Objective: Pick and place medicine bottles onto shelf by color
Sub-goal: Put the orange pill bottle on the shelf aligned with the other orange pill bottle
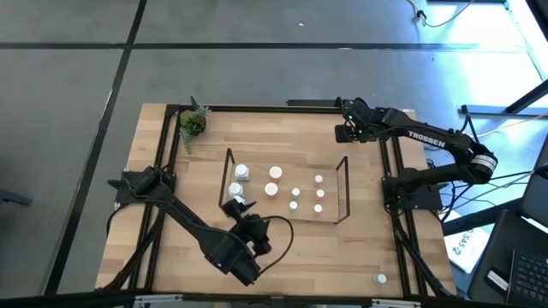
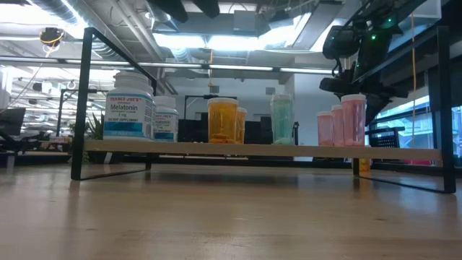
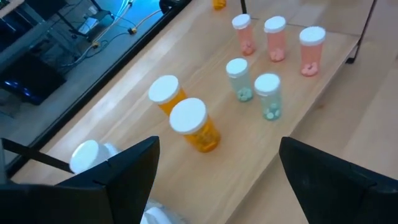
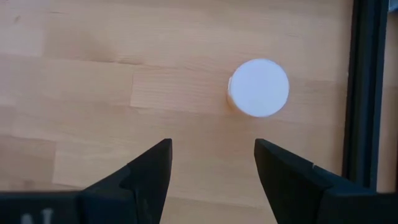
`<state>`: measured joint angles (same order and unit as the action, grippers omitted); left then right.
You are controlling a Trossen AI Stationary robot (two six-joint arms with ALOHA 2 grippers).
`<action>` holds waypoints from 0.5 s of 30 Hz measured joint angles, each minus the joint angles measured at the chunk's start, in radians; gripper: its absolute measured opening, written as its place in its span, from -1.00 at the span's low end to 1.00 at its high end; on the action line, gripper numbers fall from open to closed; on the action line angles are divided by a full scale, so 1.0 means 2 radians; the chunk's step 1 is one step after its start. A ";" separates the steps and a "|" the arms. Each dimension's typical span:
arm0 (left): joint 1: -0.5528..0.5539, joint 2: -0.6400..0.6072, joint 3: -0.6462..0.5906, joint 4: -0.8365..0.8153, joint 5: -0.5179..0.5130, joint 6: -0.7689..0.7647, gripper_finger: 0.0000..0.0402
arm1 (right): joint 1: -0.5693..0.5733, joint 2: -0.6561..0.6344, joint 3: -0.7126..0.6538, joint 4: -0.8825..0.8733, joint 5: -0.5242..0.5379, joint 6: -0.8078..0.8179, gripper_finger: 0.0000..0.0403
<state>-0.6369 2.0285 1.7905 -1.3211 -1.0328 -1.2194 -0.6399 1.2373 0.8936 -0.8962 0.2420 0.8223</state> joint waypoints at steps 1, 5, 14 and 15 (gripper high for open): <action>0.000 0.000 0.000 0.004 0.000 0.000 0.62 | 0.000 0.000 0.000 -0.002 0.000 0.005 0.14; 0.000 0.000 0.000 0.021 0.000 0.000 0.62 | 0.000 0.000 0.000 -0.004 0.000 0.008 0.14; 0.004 0.000 0.000 0.033 0.000 0.000 0.62 | 0.000 0.000 0.000 -0.028 0.050 0.100 0.14; 0.007 0.000 0.000 0.033 0.000 0.000 0.62 | 0.000 0.000 0.000 -0.030 0.052 0.100 0.14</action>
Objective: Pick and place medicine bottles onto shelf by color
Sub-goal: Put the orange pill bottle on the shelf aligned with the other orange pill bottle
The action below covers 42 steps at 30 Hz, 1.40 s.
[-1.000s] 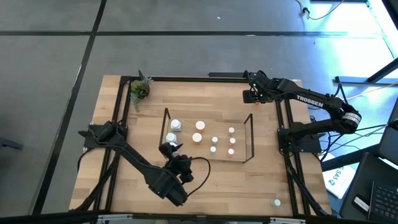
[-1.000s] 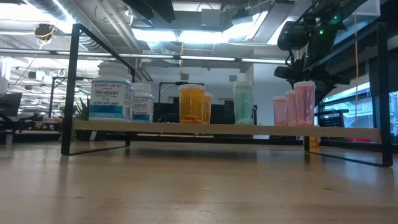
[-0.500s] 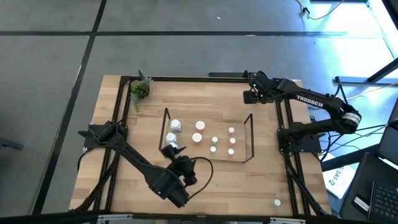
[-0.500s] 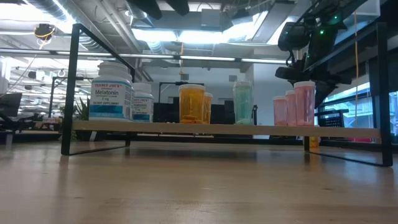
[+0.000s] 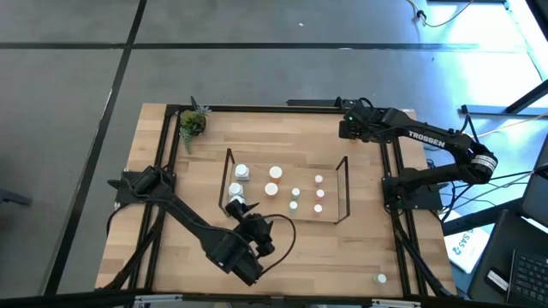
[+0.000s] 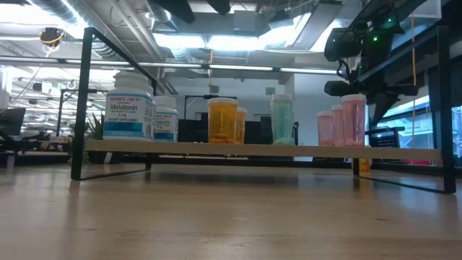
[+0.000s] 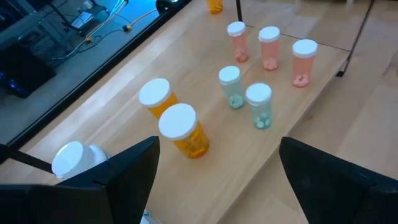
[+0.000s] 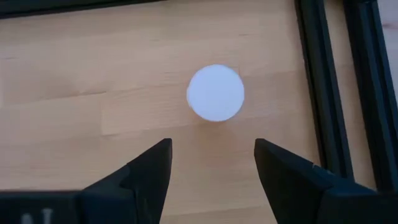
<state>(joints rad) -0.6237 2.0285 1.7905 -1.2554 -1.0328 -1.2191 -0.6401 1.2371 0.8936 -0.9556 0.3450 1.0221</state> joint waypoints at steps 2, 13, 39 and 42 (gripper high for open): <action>0.004 0.000 0.000 0.000 0.000 0.000 0.62 | 0.000 0.001 0.000 0.000 0.001 -0.003 0.15; 0.008 0.000 0.000 0.000 0.003 0.000 0.62 | -0.002 0.055 0.000 0.002 0.006 0.027 0.71; 0.033 0.000 0.000 0.000 0.003 0.000 0.62 | -0.050 0.129 0.000 0.052 0.011 0.033 0.81; 0.035 0.000 0.000 0.000 0.003 -0.001 0.62 | -0.051 0.129 0.000 0.066 0.011 0.010 0.81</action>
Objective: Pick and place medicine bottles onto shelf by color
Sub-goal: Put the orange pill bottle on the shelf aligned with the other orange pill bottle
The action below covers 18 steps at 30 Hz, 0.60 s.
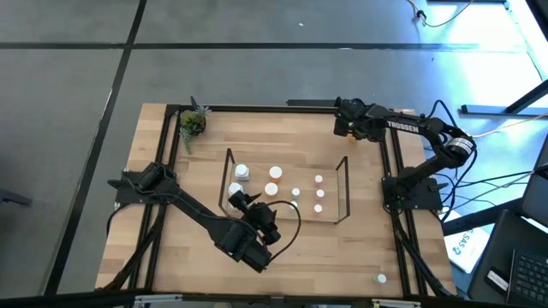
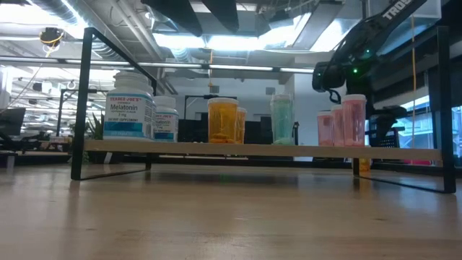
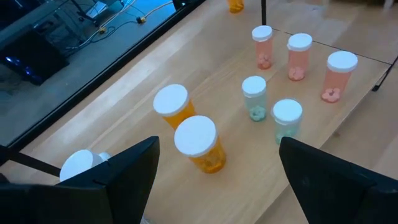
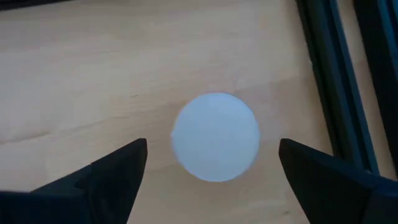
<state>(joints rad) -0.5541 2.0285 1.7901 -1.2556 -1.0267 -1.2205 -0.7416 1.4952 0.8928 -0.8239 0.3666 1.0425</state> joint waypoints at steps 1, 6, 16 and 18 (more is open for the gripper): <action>0.000 0.000 0.000 0.000 0.000 0.000 0.62 | -0.001 0.000 0.000 0.003 0.000 -0.009 0.81; -0.002 0.000 0.000 -0.011 0.000 0.000 0.62 | -0.003 0.000 0.000 0.010 -0.008 -0.015 0.81; -0.003 0.000 0.000 -0.019 0.000 0.000 0.62 | -0.003 0.000 -0.029 0.034 -0.011 -0.015 0.81; -0.002 0.000 0.000 -0.019 0.000 0.000 0.62 | -0.003 0.000 -0.040 0.050 -0.013 -0.013 0.81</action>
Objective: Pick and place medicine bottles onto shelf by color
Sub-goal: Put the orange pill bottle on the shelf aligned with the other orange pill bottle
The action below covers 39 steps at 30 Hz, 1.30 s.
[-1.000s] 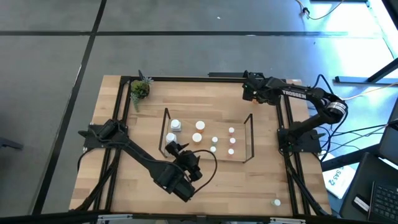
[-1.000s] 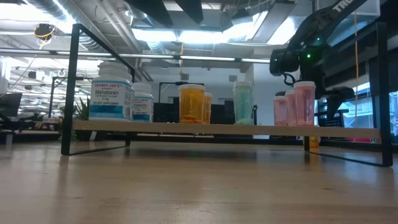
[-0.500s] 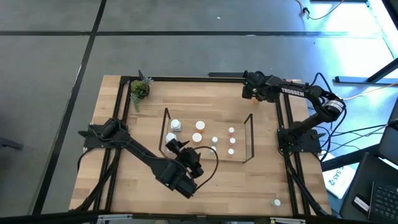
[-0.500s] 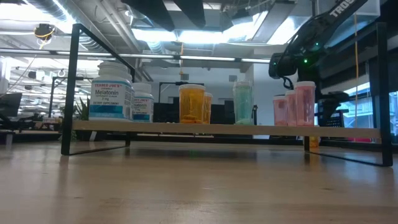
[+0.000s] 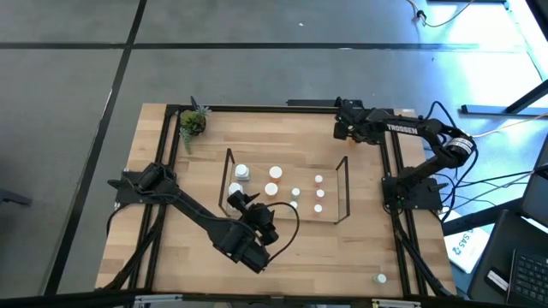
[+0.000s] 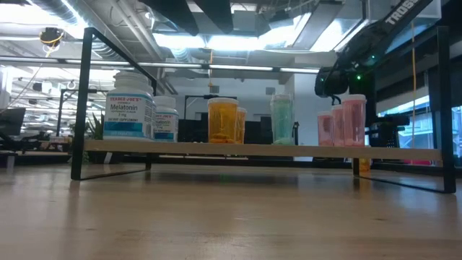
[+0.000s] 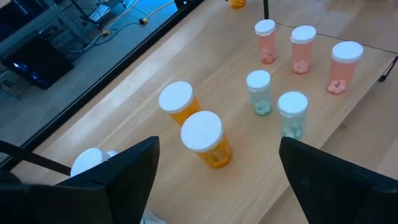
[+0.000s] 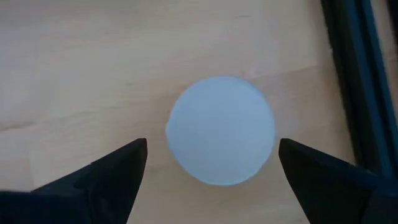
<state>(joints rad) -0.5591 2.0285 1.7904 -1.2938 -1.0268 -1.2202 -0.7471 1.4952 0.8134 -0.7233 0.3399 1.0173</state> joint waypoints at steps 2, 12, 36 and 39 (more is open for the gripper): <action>0.000 0.000 0.000 0.000 0.000 0.000 0.62 | 0.000 0.000 -0.009 0.011 -0.001 0.006 0.81; 0.007 0.000 0.000 0.002 0.000 -0.001 0.62 | 0.000 0.000 -0.015 0.026 0.013 -0.014 0.81; 0.011 0.000 0.000 0.002 0.000 -0.001 0.62 | -0.001 -0.001 -0.014 0.024 0.013 -0.029 -0.02; 0.011 0.000 0.000 0.002 0.000 -0.001 0.62 | -0.001 -0.001 -0.014 0.024 0.013 -0.029 -0.09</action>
<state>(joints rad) -0.5365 2.0285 1.7901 -1.2888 -1.0275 -1.2217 -0.7494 1.4937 0.7860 -0.6762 0.3660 0.9600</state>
